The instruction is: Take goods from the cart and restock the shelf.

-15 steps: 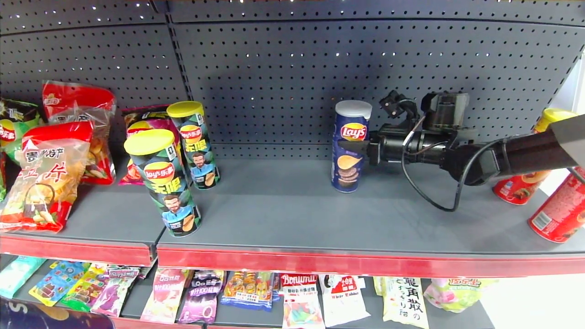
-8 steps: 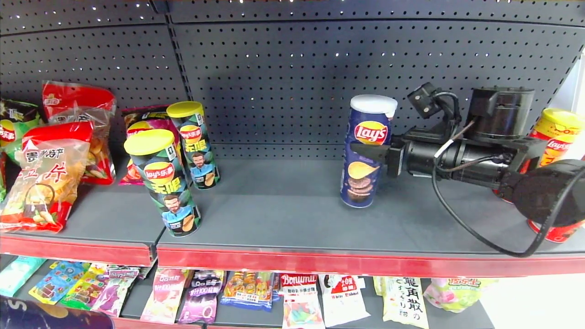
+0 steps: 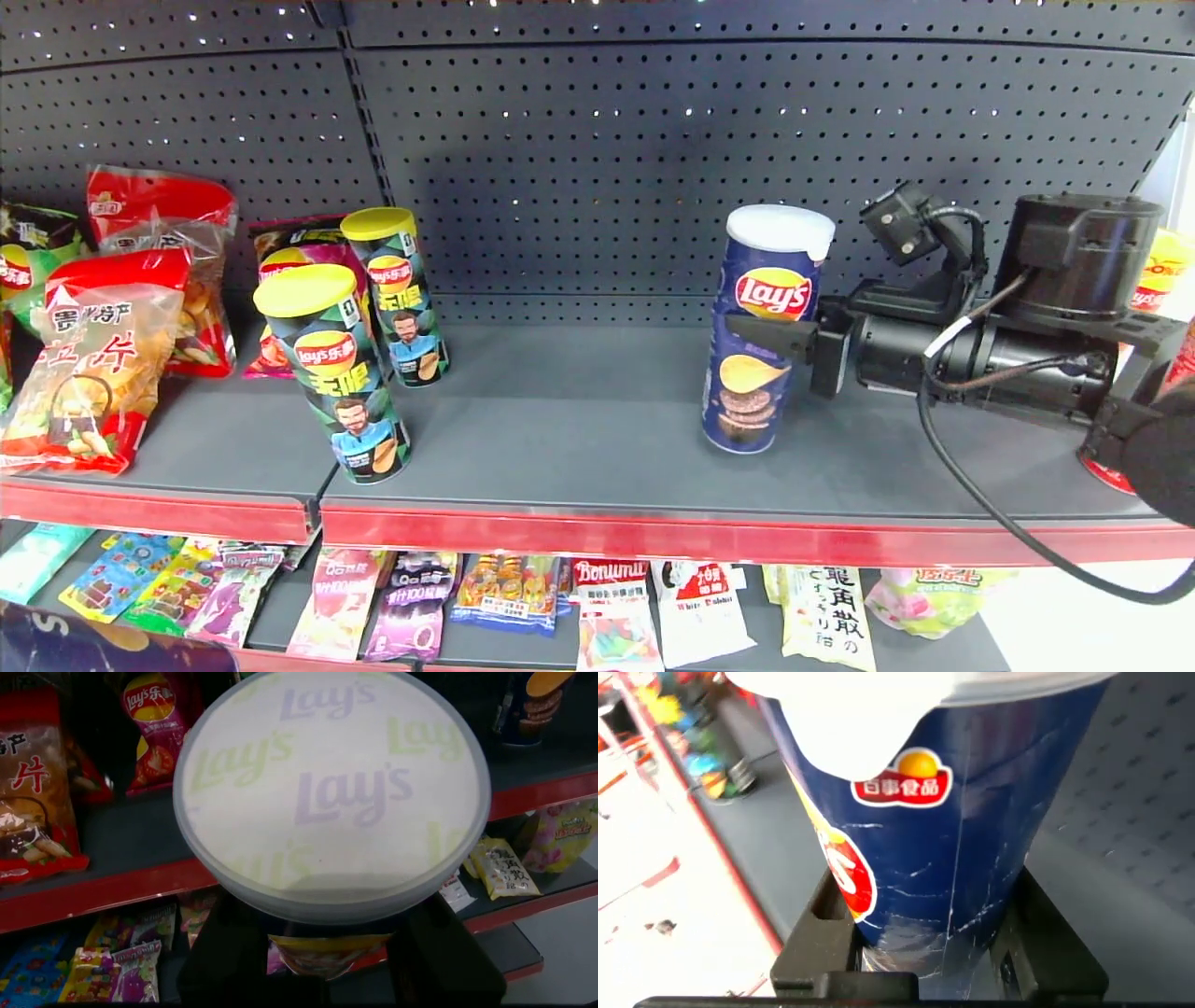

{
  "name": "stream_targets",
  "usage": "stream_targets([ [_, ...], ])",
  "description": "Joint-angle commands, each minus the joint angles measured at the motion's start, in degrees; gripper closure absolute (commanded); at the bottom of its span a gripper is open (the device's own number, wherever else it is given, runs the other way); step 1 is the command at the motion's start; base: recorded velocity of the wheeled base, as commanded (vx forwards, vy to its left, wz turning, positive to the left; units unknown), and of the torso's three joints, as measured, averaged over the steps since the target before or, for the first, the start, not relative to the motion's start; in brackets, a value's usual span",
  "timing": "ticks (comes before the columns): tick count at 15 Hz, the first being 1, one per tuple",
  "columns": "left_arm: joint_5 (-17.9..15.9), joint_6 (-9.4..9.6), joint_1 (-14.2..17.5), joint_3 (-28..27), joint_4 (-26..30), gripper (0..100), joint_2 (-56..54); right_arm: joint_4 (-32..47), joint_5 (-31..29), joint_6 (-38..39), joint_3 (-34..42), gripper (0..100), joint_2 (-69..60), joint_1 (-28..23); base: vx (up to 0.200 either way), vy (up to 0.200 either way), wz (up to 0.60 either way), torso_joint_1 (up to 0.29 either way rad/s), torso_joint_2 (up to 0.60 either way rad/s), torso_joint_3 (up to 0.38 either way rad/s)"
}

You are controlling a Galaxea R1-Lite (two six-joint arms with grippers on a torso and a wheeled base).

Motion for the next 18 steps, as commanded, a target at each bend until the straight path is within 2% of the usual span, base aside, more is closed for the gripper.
stream_targets([
  [1, -0.01, 0.01, 0.00, 0.05, -0.09, 100, 0.31, -2.88, -1.39, -0.10, 5.33, 100, -1.70, 1.67, 0.000, 0.000, 0.00, 0.000, 0.00, 0.000],
  [5, 0.08, -0.16, 0.00, 0.48, -0.09, 100, 0.22, -11.67, -3.06, -0.10, 11.92, 100, -0.12, 2.46, 0.000, 0.000, 0.00, 0.000, 0.00, 0.000],
  [7, 0.08, -0.16, 0.00, 0.75, -0.09, 100, 0.22, -11.67, -3.06, -0.19, 12.71, 100, -0.21, 2.19, 0.000, 0.000, 0.00, 0.000, 0.00, 0.000],
  [10, 0.08, -1.31, 0.00, 0.84, -0.09, 100, 0.13, -11.76, -3.06, -0.54, 14.21, 100, -0.47, 2.28, 0.000, 0.000, 0.00, 0.000, 0.00, 0.000],
  [18, 0.08, -1.31, 0.00, 0.84, -0.09, 100, -0.13, -11.85, -2.89, -0.45, 15.44, 100, -0.65, 2.46, 0.000, 0.000, 0.00, 0.000, 0.00, 0.000],
])
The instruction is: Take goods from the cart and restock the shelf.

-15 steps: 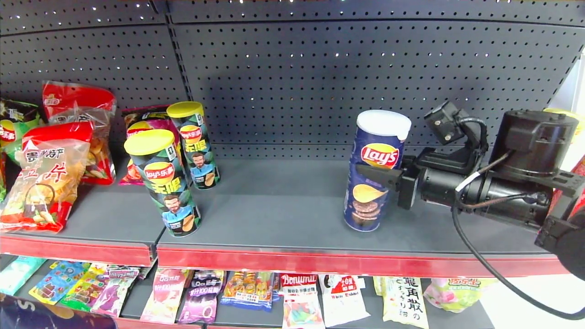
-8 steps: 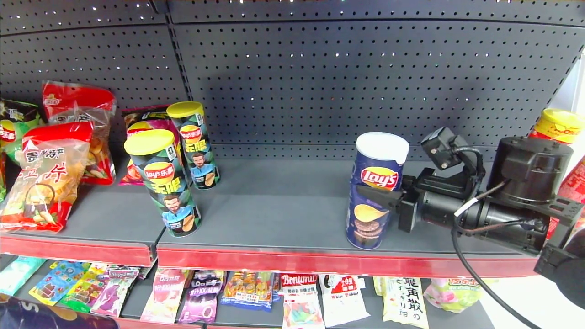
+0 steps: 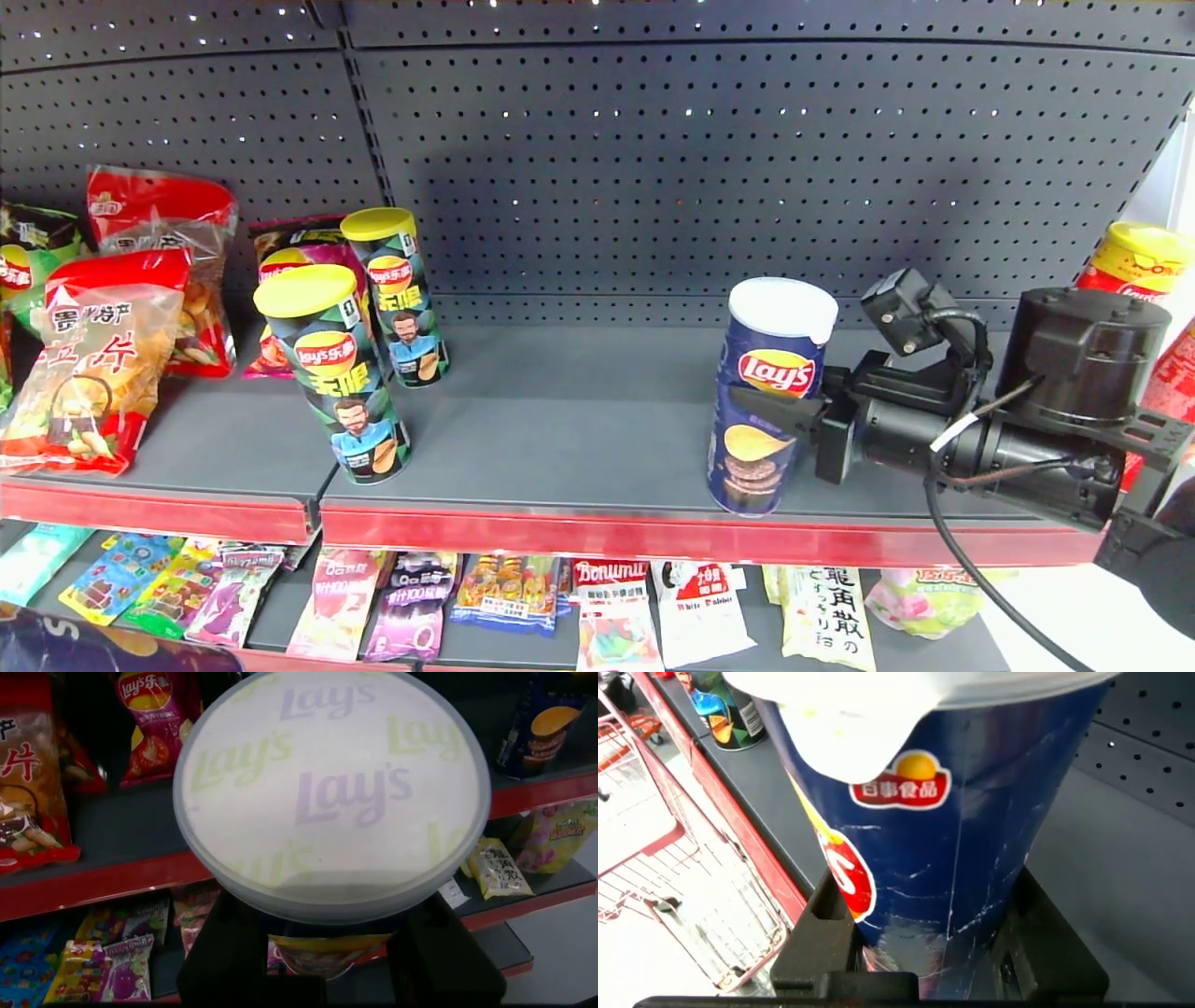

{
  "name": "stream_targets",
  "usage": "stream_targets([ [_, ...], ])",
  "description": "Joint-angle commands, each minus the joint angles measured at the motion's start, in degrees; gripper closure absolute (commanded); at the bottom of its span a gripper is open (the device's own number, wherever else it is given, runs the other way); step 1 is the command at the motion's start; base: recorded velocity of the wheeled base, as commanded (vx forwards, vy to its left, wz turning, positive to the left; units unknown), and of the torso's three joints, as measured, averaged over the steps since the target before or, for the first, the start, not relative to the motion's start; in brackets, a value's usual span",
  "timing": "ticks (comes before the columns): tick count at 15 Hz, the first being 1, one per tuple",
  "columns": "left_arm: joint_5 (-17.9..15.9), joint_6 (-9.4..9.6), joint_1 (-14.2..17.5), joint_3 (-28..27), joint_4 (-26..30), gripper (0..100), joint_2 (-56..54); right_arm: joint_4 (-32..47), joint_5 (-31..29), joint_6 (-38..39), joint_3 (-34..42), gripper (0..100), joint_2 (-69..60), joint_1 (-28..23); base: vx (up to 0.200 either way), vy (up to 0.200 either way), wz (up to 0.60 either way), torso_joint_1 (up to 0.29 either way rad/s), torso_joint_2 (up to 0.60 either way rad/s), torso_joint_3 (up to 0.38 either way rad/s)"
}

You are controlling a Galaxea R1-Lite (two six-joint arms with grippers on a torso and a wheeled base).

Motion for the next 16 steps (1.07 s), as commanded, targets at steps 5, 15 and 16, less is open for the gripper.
stream_targets([
  [5, -0.01, 0.00, 0.00, -0.09, 0.01, 100, -0.02, 0.17, 0.10, -0.21, 1.45, 100, -0.25, 0.23, 0.000, 0.000, 0.00, 0.000, 0.00, 0.000],
  [15, -0.18, 0.00, 0.00, -0.36, -0.07, 100, -0.02, -0.88, -0.25, -0.04, 3.39, 0, -4.03, -0.12, 0.000, 0.000, 0.00, 0.000, 0.00, 0.000],
  [16, -0.36, 0.09, 0.00, -0.53, -0.07, 100, 0.15, -0.88, -1.39, 0.05, 5.76, 0, -7.81, -0.21, 0.000, 0.000, 0.00, 0.000, 0.00, 0.000],
])
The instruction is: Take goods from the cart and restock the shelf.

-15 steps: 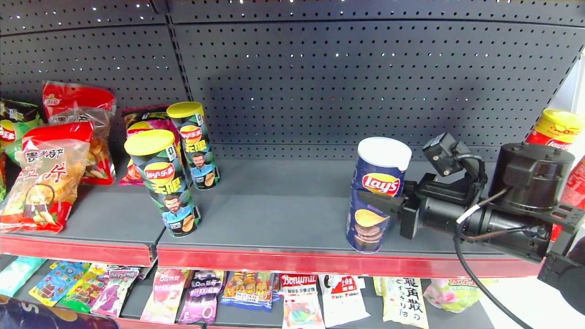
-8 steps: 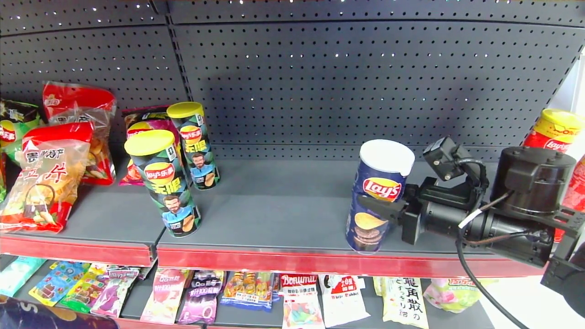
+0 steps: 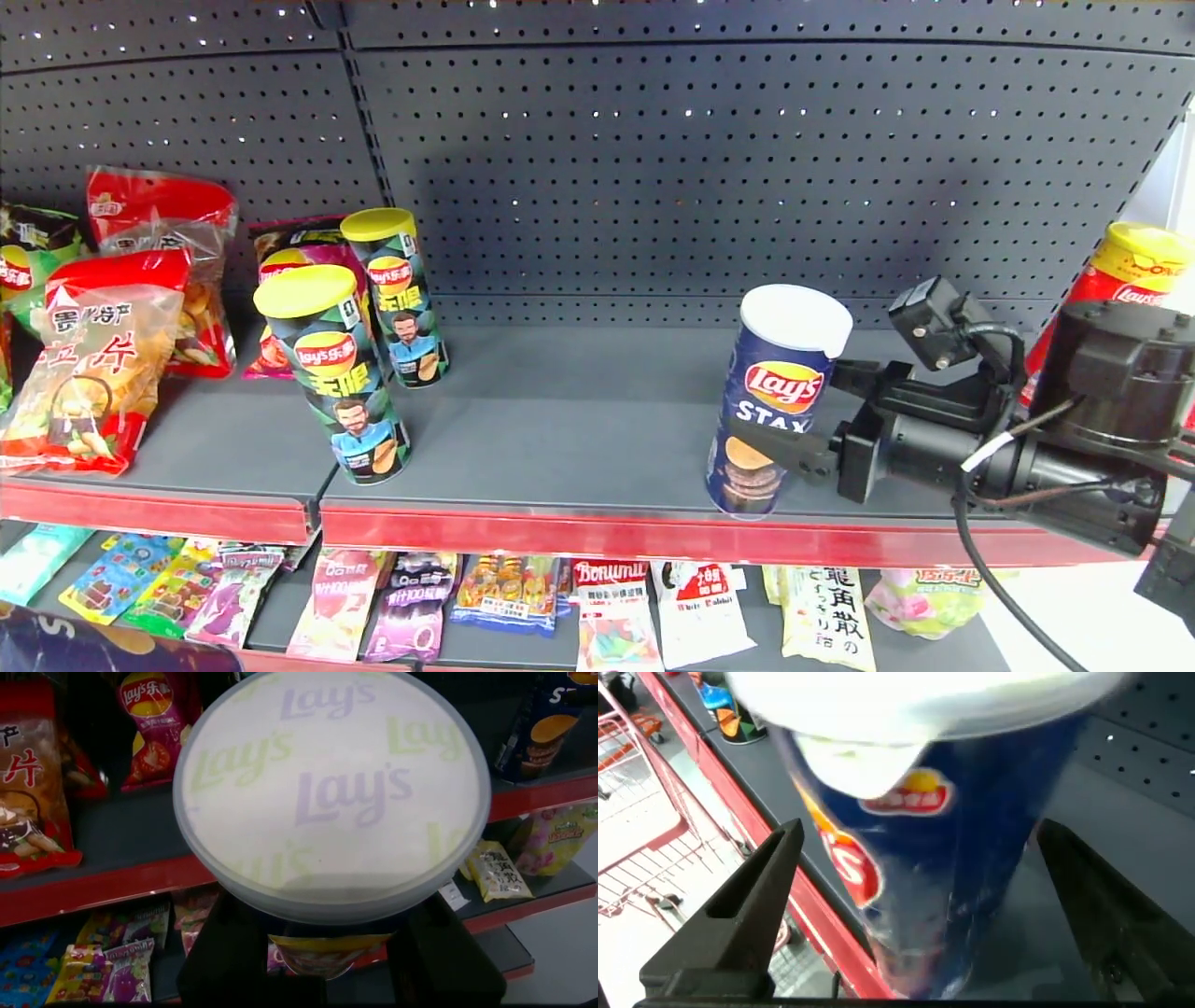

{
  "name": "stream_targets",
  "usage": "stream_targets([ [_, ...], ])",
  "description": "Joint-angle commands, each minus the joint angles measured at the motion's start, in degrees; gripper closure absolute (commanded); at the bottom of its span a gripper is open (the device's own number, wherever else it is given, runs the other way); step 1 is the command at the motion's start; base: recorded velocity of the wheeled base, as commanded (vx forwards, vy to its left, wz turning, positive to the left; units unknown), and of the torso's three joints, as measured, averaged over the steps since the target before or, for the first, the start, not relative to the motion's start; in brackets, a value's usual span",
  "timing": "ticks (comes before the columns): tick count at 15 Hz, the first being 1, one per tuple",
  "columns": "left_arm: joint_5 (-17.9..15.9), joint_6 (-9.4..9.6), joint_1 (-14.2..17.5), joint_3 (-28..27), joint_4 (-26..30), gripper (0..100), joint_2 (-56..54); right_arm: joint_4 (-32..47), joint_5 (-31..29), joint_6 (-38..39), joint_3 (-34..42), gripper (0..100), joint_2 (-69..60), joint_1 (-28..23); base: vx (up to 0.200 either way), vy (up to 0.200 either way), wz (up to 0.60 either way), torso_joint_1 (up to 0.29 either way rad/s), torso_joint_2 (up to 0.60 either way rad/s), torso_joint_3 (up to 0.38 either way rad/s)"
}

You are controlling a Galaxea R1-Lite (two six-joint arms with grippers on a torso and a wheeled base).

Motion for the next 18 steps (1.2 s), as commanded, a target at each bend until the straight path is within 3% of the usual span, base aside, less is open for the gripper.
stream_targets([
  [1, -0.14, -0.05, -0.02, -0.28, -0.02, 100, 0.28, -0.03, -1.76, -0.01, 4.40, 0, -7.45, 0.03, 0.000, 0.000, 0.00, 0.000, 0.00, 0.000],
  [6, -1.90, -0.05, -0.02, 0.07, -0.82, 100, 1.07, 0.85, -3.17, 0.08, 16.00, 0, -23.54, -1.91, 0.000, 0.000, 0.00, 0.000, 0.00, 0.000],
  [8, -2.25, -0.05, -0.11, 0.16, -0.82, 100, 1.42, 4.28, -4.58, -0.19, 18.46, 0, -31.89, -11.05, 0.000, 0.000, 0.00, 0.000, 0.00, 0.000],
  [10, -2.69, 0.04, -0.11, 0.07, -0.82, 100, 1.60, 12.10, -4.58, -0.19, 16.61, 0, -39.27, -18.08, 0.000, 0.000, 0.00, 0.000, 0.00, 0.000],
  [11, -3.04, 0.30, -0.02, -0.02, -0.82, 100, 2.12, 24.32, -4.58, -0.19, 14.24, 0, -48.24, -24.76, 0.000, 0.000, 0.00, 0.000, 0.00, 0.000],
  [12, -3.04, 0.30, -0.02, -0.11, -0.82, 100, 2.30, 30.91, -4.58, -0.10, 12.66, 0, -52.54, -27.40, 0.000, 0.000, 0.00, 0.000, 0.00, 0.000],
  [13, -3.04, 1.09, -0.02, -0.11, -0.90, 100, 2.56, 44.79, -4.58, -0.10, 9.32, 0, -61.24, -31.53, 0.000, 0.000, 0.00, 0.000, 0.00, 0.000],
  [15, -3.04, 1.97, -0.02, -0.37, -0.90, 100, 2.92, 59.56, -6.25, -0.10, 6.94, 0, -69.86, -35.31, 0.000, 0.000, 0.00, 0.000, 0.00, 0.000],
  [18, -3.04, 1.97, -0.02, 0.07, -2.57, 100, 3.09, 65.19, -7.13, -0.19, 11.52, 0, -80.05, -36.01, 0.000, 0.000, 0.00, 0.000, 0.00, 0.000],
])
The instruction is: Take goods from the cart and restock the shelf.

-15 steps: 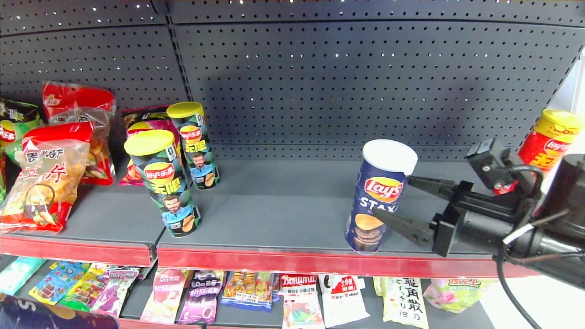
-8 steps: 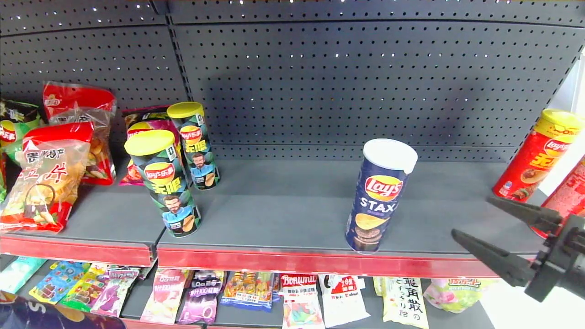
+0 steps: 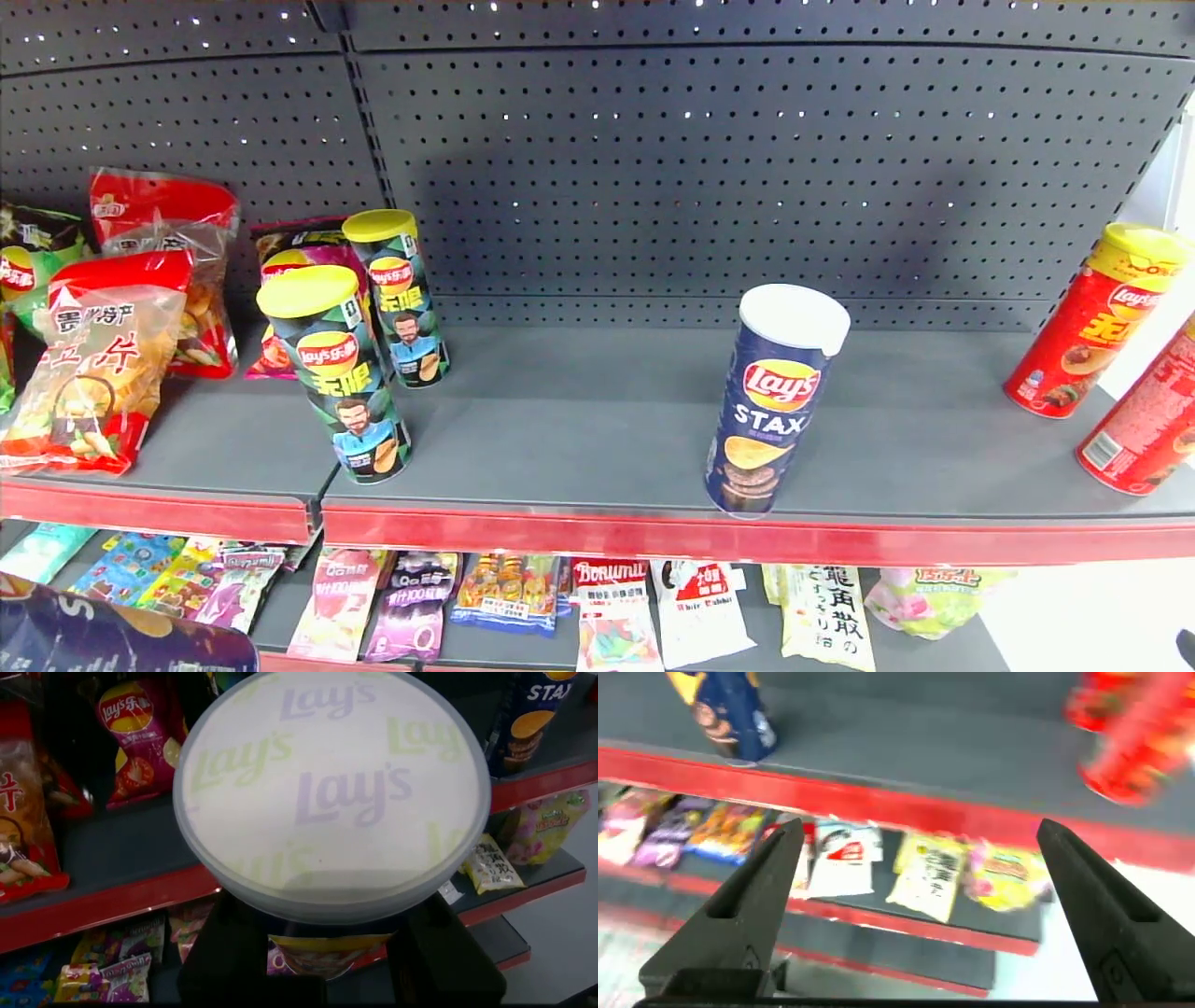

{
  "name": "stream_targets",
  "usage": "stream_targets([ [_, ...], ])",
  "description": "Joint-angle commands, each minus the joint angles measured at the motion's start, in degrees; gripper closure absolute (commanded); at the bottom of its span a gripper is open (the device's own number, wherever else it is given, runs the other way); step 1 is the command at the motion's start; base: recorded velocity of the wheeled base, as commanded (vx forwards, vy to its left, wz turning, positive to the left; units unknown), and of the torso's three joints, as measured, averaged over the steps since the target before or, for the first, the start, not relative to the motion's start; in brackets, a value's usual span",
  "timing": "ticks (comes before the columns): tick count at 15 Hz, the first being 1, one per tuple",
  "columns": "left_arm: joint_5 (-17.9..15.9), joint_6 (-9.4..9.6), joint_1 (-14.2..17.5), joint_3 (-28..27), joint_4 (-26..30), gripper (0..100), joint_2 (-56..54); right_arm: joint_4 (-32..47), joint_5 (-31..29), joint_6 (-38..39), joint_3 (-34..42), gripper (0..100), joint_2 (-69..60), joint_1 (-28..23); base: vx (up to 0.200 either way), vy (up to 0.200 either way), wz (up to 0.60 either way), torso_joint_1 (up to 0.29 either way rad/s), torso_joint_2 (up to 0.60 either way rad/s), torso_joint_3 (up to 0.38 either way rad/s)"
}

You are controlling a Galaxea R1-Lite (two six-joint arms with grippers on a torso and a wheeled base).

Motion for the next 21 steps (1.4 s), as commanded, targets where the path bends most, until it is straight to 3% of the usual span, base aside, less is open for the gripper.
stream_targets([
  [1, 0.06, -0.07, 0.00, 0.17, -0.03, 100, 0.13, 3.64, -0.56, -0.17, 4.82, 0, -15.75, -2.47, 0.000, 0.000, 0.00, 0.000, 0.00, 0.000],
  [4, 0.06, -0.07, 0.00, -0.01, -0.03, 100, 0.30, -4.18, -2.93, -0.43, 14.23, 0, -16.89, -2.38, 0.000, 0.000, 0.00, 0.000, 0.00, 0.000],
  [5, 0.06, -0.07, 0.00, -0.01, -0.03, 100, 0.21, -7.17, -5.21, -0.69, 17.39, 0, -16.80, -2.38, 0.000, 0.000, 0.00, 0.000, 0.00, 0.000],
  [6, 0.06, -0.15, 0.00, 0.08, -0.03, 100, -0.14, -11.92, -11.37, 1.33, 19.32, 0, -16.80, -2.47, 0.000, 0.000, 0.00, 0.000, 0.00, 0.000],
  [8, 0.06, -0.24, 0.00, 0.17, -0.03, 100, -0.40, -11.74, -10.84, 2.03, 19.24, 0, -16.80, -2.38, 0.000, 0.000, 0.00, 0.000, 0.00, 0.000],
  [9, 0.06, -0.33, 0.00, 0.26, -0.03, 100, -0.40, -11.92, -4.16, 1.68, 19.68, 0, -16.80, -0.53, 0.000, 0.000, 0.00, 0.000, 0.00, 0.000],
  [10, 0.06, -0.33, 0.00, 0.34, -0.03, 100, -0.49, -11.74, -3.72, 1.68, 19.59, 0, -16.72, 1.49, 0.000, 0.000, 0.00, 0.000, 0.00, 0.000],
  [12, 0.06, -0.33, 0.00, 0.34, -0.03, 100, -0.58, -10.77, -7.23, 1.94, 20.11, 0, -16.98, 2.10, 0.000, 0.000, 0.00, 0.000, 0.00, 0.000],
  [19, -3.20, -0.33, 0.00, 1.40, -0.03, 100, -0.58, -10.42, -7.50, 3.53, 20.11, 0, -16.89, 2.10, 0.000, 0.000, 0.00, 0.000, 0.00, 0.000],
  [21, -3.20, -0.33, 0.00, 1.40, -0.03, 100, -0.31, -10.42, -7.76, 4.14, 20.11, 0, -16.89, 2.19, 0.000, 0.000, -0.60, 0.000, 0.00, 0.002],
])
